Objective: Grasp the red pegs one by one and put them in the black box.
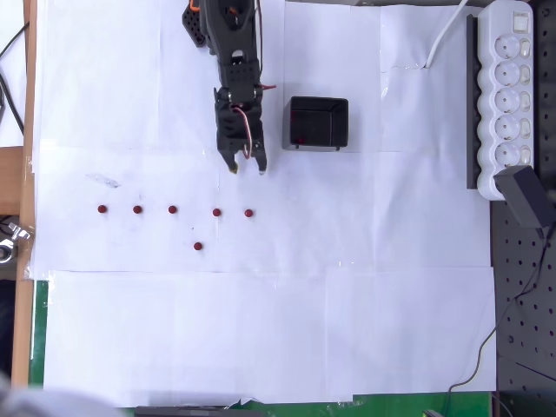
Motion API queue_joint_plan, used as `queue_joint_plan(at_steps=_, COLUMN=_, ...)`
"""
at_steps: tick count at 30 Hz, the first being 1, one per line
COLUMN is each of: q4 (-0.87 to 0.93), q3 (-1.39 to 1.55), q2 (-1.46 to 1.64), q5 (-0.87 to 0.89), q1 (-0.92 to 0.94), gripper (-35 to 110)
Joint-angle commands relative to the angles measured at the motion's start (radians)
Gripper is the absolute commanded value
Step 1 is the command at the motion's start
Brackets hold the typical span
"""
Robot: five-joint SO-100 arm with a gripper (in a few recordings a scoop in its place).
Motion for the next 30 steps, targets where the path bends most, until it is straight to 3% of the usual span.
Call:
queue_joint_plan(at_steps=1, q4=-0.120, q3=0.028, q2=0.063, q5=0.002, q1=-0.011, gripper=20)
queue_joint_plan(at_steps=30, q4=-0.529, q3=0.173, q2=0.434, q5=0.015, q1=0.000, gripper=20)
